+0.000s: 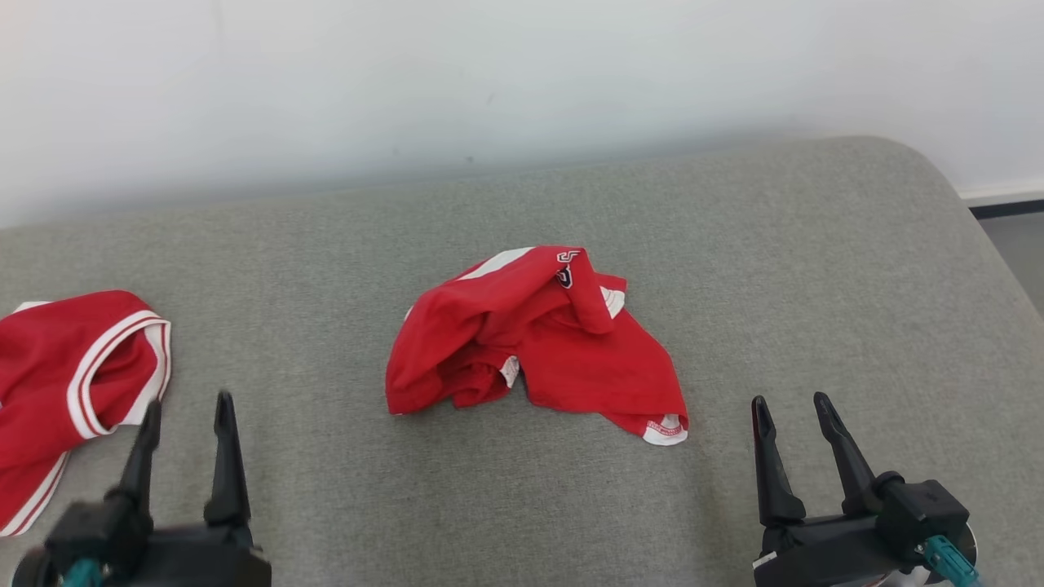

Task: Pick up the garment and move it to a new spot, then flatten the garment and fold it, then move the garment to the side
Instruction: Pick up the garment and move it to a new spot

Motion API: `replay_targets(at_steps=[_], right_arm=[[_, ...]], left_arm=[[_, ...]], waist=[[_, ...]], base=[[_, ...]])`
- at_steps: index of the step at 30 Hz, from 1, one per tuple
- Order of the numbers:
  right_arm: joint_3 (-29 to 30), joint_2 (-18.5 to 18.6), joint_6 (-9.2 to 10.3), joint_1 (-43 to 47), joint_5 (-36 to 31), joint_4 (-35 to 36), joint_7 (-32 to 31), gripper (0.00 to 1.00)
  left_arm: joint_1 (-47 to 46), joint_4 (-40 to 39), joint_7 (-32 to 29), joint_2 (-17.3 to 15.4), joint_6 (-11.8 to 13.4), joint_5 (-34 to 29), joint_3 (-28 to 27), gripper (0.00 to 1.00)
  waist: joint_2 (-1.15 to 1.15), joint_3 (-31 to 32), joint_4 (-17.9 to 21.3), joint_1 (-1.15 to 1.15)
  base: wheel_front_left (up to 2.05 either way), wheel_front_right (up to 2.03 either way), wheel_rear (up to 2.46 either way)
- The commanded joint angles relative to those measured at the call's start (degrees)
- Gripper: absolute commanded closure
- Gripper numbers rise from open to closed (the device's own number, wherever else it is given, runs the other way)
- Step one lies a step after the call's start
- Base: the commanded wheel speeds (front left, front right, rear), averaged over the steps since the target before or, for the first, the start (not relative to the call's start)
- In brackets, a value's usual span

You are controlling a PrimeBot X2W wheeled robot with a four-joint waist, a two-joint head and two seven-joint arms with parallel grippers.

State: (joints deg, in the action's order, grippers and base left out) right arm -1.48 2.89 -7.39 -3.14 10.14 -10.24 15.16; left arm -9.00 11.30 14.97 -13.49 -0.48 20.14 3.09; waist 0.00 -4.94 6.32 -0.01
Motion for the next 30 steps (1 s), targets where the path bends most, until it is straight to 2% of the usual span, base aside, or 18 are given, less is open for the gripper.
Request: replay_targets(at_steps=[1,8,17,30], right_arm=[[0.17,-0.04,-0.20,0.82,-0.53,-0.02,0.11,0.00],[0.63,-0.04,-0.20,2.16,-1.29,-0.60,0.11,0.00],[0.17,-0.03,-0.20,3.24,-1.81,-1.88,0.12,0.00],[-0.04,-0.04,-0.20,3.20,-1.79,-3.70,0.11,0.00]], left_arm=[[2.98,-1.32,0.18,0.67,0.01,-0.97,-0.80,0.00],[10.35,-5.77,0.13,4.68,-1.28,-3.69,-5.25,0.00],[14.61,-5.79,0.14,9.10,-4.06,-8.72,-7.69,0.00],[14.85,-4.88,0.14,10.50,-5.99,-12.76,-8.43,0.00]], waist=[[0.00,0.94,-1.09,0.01],[0.00,2.46,-2.72,0.01],[0.00,3.41,-3.68,0.01],[0.00,3.81,-3.85,0.01]], base=[[0.00,0.00,0.00],[0.00,0.00,0.00],[0.00,0.00,0.00],[0.00,0.00,0.00]])
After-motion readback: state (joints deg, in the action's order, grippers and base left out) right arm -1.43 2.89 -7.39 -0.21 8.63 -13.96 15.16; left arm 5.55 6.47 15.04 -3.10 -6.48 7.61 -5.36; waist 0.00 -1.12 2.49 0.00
